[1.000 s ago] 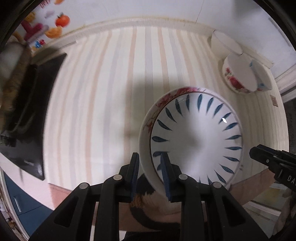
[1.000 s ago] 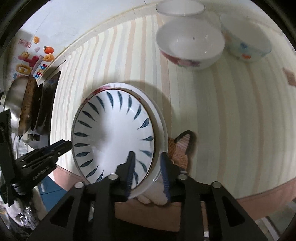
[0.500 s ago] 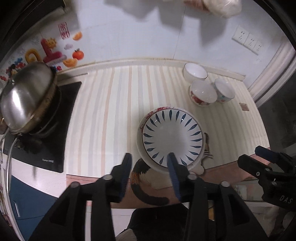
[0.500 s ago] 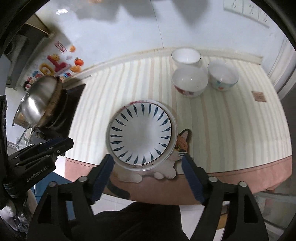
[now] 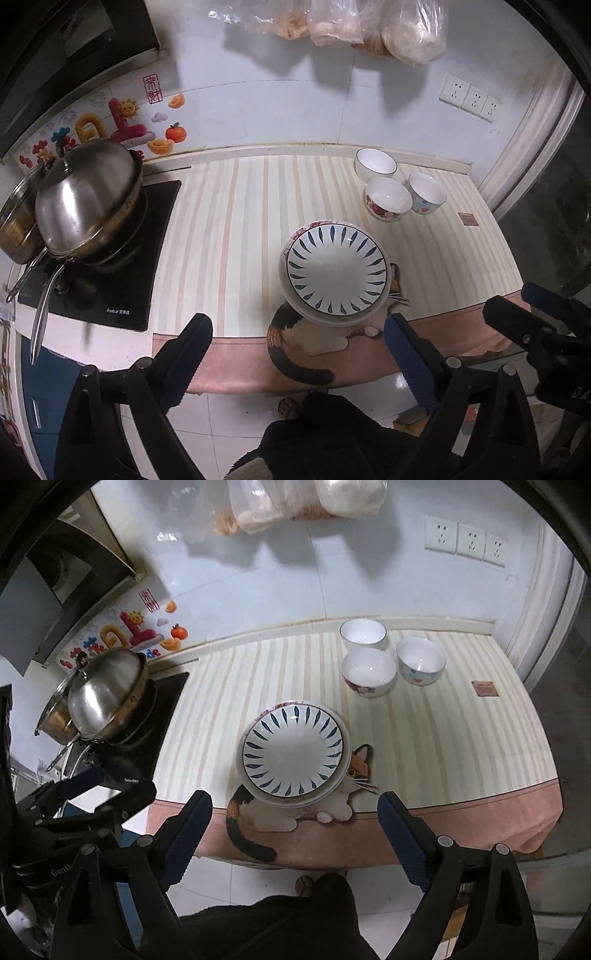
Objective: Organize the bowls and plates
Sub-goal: 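Raise both tools off the stack and move them toward the bowls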
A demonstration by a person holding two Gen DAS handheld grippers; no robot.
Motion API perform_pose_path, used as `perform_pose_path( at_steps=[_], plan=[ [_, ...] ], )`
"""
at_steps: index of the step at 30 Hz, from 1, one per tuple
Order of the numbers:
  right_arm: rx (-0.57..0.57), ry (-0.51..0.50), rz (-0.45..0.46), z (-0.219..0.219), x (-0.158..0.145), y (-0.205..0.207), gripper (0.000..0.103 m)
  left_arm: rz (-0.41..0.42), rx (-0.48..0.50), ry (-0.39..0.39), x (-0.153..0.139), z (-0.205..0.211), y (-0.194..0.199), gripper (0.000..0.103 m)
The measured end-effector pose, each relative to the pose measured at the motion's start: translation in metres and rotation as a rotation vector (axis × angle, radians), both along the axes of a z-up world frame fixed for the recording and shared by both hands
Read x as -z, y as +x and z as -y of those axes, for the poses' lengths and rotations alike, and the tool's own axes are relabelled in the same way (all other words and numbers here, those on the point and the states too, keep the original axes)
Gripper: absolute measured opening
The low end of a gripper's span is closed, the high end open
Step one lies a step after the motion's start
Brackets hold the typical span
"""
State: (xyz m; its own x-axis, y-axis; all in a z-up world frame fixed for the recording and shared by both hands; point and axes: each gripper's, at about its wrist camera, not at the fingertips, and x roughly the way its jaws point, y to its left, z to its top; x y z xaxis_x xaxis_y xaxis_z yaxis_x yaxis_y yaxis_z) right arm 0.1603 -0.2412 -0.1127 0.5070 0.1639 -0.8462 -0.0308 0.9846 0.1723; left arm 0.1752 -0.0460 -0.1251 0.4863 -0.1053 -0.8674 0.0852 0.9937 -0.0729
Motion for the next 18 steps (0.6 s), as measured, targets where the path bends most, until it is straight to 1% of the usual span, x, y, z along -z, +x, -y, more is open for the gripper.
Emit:
perform_pose_path(
  at_steps=[5,10,14,18],
  plan=[
    [0.0,-0.019,0.036,-0.005,-0.02,-0.017,0.094,0.028,-0.006,-0.004,-0.013,-0.003,-0.013,0.095],
    [0.006,-0.008,0.056,-0.007,-0.032,-0.027,0.095,0.061,-0.012,-0.001,-0.022,-0.004,-0.015,0.095],
    [0.007,0.015,0.054,-0.001,-0.031,-0.021,0.095,0.073,-0.015,0.004,-0.022,0.001,-0.003,0.095],
    [-0.007,0.109,0.043,0.014,-0.02,-0.001,0.095,0.074,-0.013,0.016,-0.012,0.012,0.028,0.095]
  ],
)
